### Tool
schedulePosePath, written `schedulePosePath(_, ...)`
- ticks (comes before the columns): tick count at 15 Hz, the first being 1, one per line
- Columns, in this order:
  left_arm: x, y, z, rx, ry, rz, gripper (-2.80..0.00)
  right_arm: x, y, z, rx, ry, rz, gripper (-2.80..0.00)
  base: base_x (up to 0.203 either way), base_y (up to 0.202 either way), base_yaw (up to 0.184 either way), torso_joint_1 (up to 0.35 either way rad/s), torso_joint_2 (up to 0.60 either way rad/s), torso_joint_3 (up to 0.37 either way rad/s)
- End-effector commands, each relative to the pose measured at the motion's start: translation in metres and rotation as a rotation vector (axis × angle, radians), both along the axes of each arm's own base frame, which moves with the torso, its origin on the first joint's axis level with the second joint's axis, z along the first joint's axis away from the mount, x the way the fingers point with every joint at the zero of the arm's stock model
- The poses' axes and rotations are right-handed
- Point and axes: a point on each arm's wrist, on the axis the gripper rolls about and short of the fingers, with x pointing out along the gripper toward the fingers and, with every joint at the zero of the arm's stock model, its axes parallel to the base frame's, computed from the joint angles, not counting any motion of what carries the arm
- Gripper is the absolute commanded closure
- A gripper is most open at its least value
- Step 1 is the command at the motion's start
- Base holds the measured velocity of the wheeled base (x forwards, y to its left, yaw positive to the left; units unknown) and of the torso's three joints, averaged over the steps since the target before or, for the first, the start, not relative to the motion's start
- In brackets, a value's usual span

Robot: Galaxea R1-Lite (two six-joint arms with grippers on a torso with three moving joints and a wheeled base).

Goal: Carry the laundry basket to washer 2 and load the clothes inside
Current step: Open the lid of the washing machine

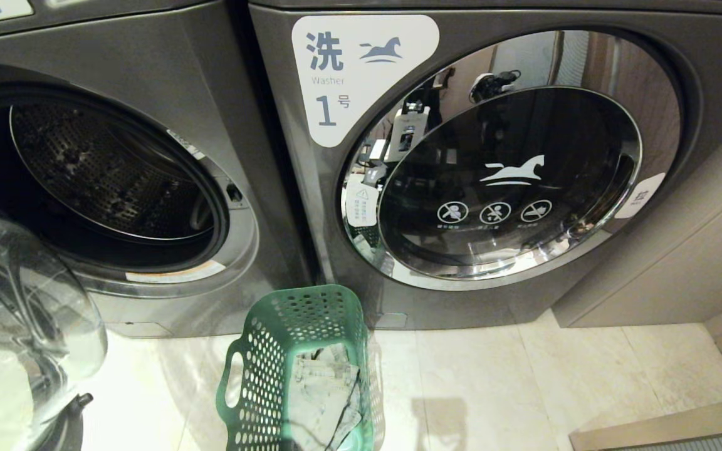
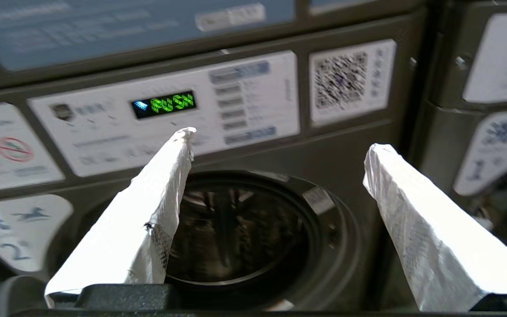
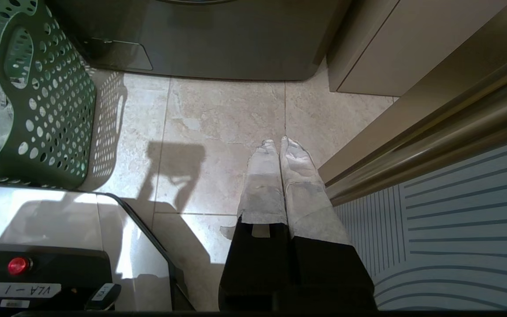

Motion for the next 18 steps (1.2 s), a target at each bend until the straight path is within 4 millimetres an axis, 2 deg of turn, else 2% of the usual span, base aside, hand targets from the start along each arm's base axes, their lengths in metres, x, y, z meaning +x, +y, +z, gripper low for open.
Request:
schedulePosePath(1, 0.001, -0.004, -0.004, 0.003, 0.045, -0.035, -2.8, 0.0, 0.0, 0.0, -0.001, 0.003, 0.002, 0.0, 0.0, 0.0, 0.0, 0.0, 0.0, 0.0)
schedulePosePath(3, 0.003, 0.006, -0.012, -0.035, 0.084, -0.029, -2.8, 0.0, 0.0, 0.0, -0.001, 0.003, 0.0, 0.0, 0.0, 0.0, 0.0, 0.0, 0.0, 0.0)
schedulePosePath(5, 0.008, 0.027, -0.019, -0.129, 0.138, -0.043, -2.8, 0.0, 0.0, 0.0, -0.001, 0.003, 0.0, 0.0, 0.0, 0.0, 0.0, 0.0, 0.0, 0.0)
schedulePosePath(9, 0.026, 0.063, -0.025, -0.63, 0.278, -0.131, -2.8, 0.0, 0.0, 0.0, -0.001, 0.003, 0.0, 0.0, 0.0, 0.0, 0.0, 0.0, 0.0, 0.0)
schedulePosePath(11, 0.045, 0.075, -0.033, -0.815, 0.355, -0.206, -2.8, 0.0, 0.0, 0.0, -0.001, 0.003, 0.0, 0.0, 0.0, 0.0, 0.0, 0.0, 0.0, 0.0)
schedulePosePath(14, 0.077, 0.077, -0.042, -0.88, 0.346, -0.243, -2.8, 0.0, 0.0, 0.0, -0.001, 0.003, 0.001, 0.0, 0.0, 0.0, 0.0, 0.0, 0.0, 0.0)
schedulePosePath(16, 0.1, 0.074, -0.045, -0.781, 0.27, -0.152, -2.8, 0.0, 0.0, 0.0, -0.001, 0.003, 0.001, 0.0, 0.0, 0.0, 0.0, 0.0, 0.0, 0.0)
schedulePosePath(18, 0.115, 0.073, -0.049, -0.568, 0.215, -0.011, -2.8, 0.0, 0.0, 0.0, -0.001, 0.003, 0.002, 0.0, 0.0, 0.0, 0.0, 0.0, 0.0, 0.0)
